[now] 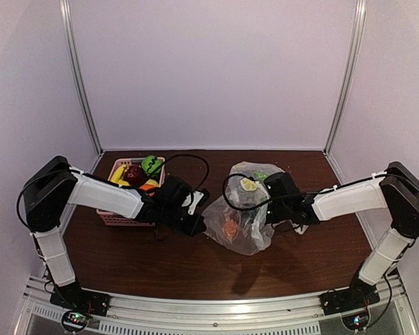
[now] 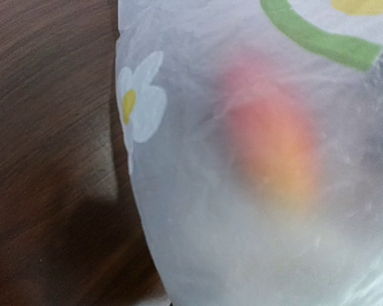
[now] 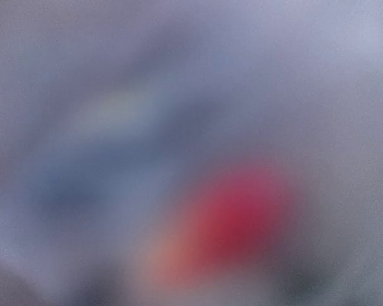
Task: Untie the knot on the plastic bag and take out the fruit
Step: Reach into the gripper in the takeout bag, then pick up the fake fruit from the takeout bag.
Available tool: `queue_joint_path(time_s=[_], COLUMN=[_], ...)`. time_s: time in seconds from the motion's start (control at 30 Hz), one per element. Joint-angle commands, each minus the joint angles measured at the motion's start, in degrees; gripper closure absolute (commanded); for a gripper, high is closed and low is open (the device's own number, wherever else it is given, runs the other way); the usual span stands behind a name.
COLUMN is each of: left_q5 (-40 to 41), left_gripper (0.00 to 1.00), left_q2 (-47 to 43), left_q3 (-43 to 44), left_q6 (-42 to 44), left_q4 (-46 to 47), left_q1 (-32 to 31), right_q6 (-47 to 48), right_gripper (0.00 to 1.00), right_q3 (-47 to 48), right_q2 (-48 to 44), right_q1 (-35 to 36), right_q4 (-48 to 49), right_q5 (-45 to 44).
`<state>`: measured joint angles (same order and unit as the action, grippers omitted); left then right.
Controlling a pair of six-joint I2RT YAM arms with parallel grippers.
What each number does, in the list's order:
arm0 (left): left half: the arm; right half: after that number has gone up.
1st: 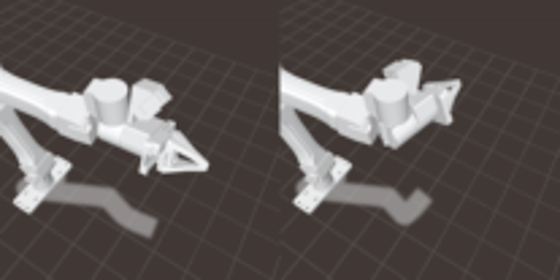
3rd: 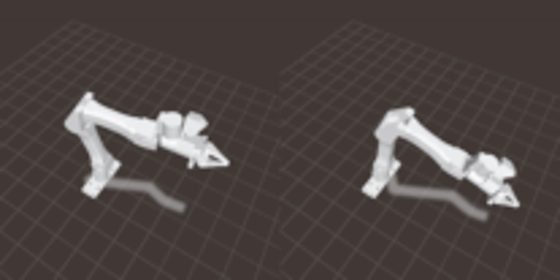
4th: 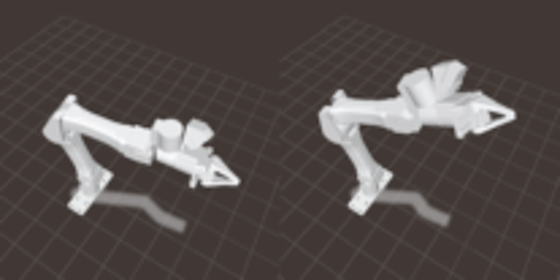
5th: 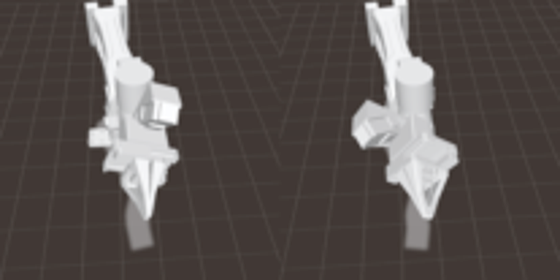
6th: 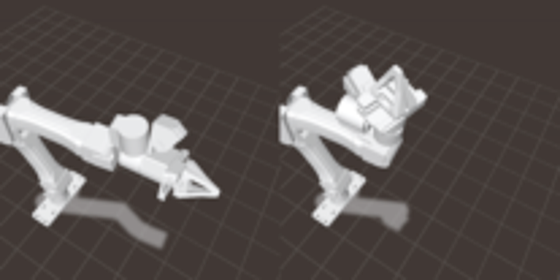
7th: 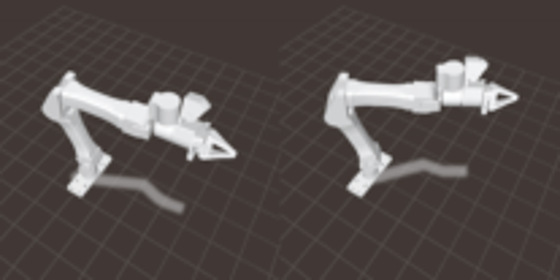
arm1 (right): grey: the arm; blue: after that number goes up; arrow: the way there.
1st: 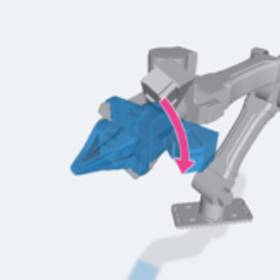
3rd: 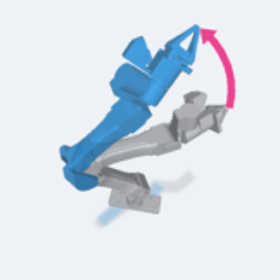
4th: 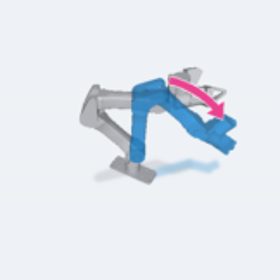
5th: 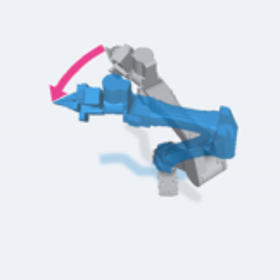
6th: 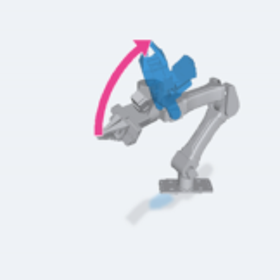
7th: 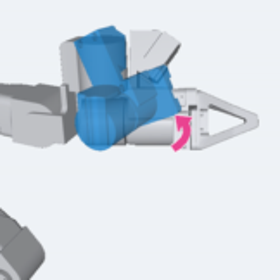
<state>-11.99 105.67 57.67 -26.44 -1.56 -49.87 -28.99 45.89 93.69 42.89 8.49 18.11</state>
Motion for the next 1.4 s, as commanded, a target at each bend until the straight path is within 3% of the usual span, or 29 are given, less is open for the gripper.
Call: queue_joint_path(time_s=[0.0,0.43,0.57,0.77,1.03,1.37], left_q5=[-1.5,-2.3,-2.5,-1.3,3.7,5.4], left_gripper=[1.00,1.00,1.00,1.00,1.00,1.00], left_q2=[1.3,2.2,2.5,2.2,1.3,-1.0], left_q3=[1.4,1.6,1.7,1.4,0.8,-2.4], left_q6=[0.9,0.1,-0.2,-0.9,-2.8,-8.0], left_q4=[2.6,4.3,4.6,4.4,2.8,5.2], left_q1=[0.4,0.4,0.4,0.4,0.5,4.8], right_q6=[-1.5,-3.8,-4.7,-5.4,-3.6,1.4], right_gripper=[0.17,0.15,0.21,0.42,0.45,0.45], right_q3=[2.2,5.3,5.7,5.0,3.7,-2.9], right_q2=[3.1,10.1,11.3,10.8,4.1,-12.5], right_q1=[1.3,3.7,3.9,4.0,3.8,1.7], right_q4=[1.7,3.4,3.7,4.7,2.4,-3.2], right_q5=[0.4,-2.0,-3.3,-4.3,-6.8,-11.4])
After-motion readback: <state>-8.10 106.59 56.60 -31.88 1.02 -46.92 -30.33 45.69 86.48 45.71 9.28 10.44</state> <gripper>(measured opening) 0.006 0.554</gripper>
